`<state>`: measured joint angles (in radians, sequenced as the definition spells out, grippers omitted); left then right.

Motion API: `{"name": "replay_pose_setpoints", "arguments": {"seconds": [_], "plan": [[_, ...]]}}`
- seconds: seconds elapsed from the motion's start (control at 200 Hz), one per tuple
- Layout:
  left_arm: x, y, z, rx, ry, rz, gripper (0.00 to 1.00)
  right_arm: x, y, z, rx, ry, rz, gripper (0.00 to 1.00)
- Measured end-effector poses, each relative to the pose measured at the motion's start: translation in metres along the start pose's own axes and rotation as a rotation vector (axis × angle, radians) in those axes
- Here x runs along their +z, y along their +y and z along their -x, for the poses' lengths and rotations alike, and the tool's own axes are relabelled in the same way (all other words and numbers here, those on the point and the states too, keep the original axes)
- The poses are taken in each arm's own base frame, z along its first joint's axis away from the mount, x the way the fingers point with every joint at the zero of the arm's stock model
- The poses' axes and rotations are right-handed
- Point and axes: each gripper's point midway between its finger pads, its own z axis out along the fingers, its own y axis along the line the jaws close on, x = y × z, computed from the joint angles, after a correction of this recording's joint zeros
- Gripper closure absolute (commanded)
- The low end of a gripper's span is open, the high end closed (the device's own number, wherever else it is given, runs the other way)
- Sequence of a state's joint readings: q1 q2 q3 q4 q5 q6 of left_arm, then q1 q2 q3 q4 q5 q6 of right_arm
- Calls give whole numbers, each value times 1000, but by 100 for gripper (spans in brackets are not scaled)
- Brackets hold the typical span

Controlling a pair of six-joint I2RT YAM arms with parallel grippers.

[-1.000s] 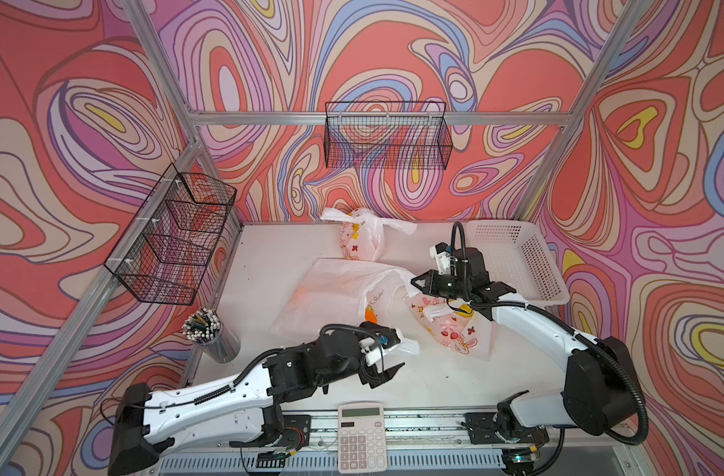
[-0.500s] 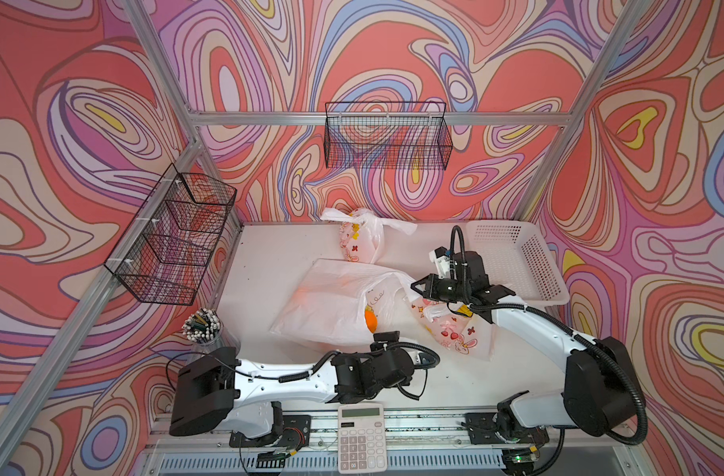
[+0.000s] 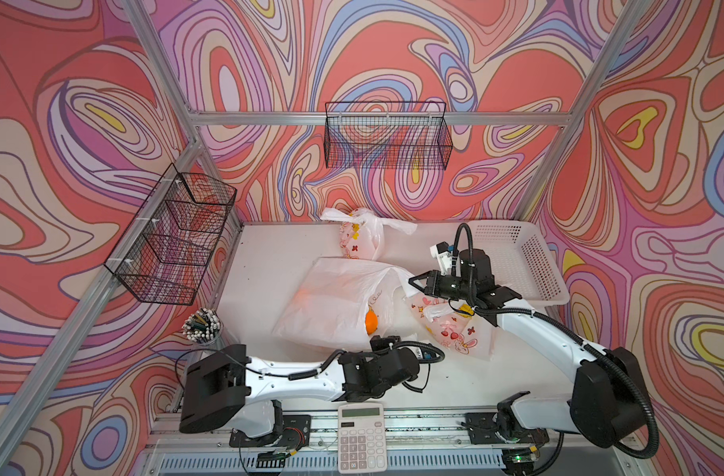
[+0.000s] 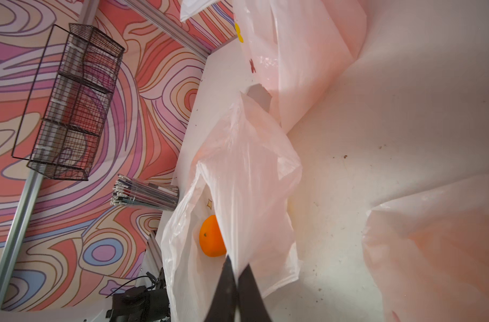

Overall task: Place the oranges into plastic bags & tie knots
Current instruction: Adjust the plastic bag at the center of the board.

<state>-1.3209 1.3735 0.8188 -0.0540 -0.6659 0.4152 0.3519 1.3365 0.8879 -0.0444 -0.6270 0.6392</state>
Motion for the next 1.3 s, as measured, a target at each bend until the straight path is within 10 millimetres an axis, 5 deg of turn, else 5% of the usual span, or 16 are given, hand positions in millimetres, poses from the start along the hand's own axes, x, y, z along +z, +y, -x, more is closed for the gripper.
{"name": "replay_pose_setpoints", "arguments": {"seconds": [0.16,0.321,0.621,0.896,1.077,1.302], "plan": [[-42,87,10,-218,-149,84,100,-6,26,10,0,-13,88,100],[-83,169,-3,-423,-275,154,100,-18,70,41,-49,-56,184,100],[-137,264,-9,-657,-440,215,100,-59,158,101,-180,-197,346,100],[-146,281,-13,-782,-496,182,100,-69,175,110,-186,-233,395,99],[-125,277,-28,-883,-469,143,100,-69,175,110,-190,-236,395,69],[-81,258,-82,-1093,-368,96,100,-82,179,123,-295,-299,326,30]]}}
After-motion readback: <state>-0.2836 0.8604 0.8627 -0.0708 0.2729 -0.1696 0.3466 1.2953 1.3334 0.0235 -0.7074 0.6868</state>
